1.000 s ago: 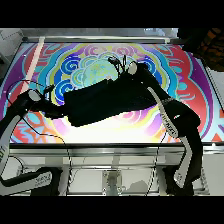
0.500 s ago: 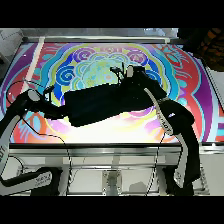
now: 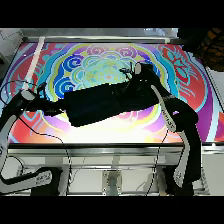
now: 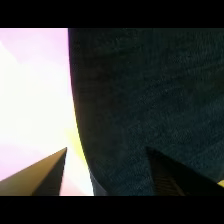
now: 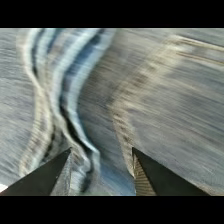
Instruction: Fold the clothes and pants, and hang the long-sleeved shirts on hangers.
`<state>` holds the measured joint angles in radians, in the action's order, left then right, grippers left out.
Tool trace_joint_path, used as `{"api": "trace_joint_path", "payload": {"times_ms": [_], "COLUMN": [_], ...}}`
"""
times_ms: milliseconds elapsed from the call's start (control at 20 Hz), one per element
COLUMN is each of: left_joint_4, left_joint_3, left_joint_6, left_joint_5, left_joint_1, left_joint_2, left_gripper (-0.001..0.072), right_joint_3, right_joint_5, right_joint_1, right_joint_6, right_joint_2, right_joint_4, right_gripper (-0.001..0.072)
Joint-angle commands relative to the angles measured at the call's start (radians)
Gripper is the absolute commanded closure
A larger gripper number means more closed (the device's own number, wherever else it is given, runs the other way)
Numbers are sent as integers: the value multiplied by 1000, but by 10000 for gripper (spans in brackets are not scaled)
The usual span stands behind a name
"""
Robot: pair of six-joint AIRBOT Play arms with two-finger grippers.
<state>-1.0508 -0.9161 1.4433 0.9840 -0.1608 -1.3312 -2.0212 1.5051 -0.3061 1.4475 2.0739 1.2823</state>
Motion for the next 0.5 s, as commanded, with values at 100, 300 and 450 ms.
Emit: {"api": "trace_joint_path", "payload": {"times_ms": [100, 300, 450], "left_joint_4": [66, 148, 189], "left_joint_3": [0, 0, 0], "left_joint_6": [-1, -39, -65], "left_joint_5": [-23, -27, -47], "left_joint_1": [-23, -1, 6], "left_joint_2": [-77, -156, -167], "left_gripper": [78, 78, 86], "right_joint_3": [-23, -21, -22], "right_joint_5": [84, 116, 121], "right_joint_1": [121, 190, 223], "right_joint_6": [-1, -1, 0], "right_joint_2": [-60, -110, -129], "right_joint_4": [4, 5, 5], "right_gripper": [294, 294, 295]}}
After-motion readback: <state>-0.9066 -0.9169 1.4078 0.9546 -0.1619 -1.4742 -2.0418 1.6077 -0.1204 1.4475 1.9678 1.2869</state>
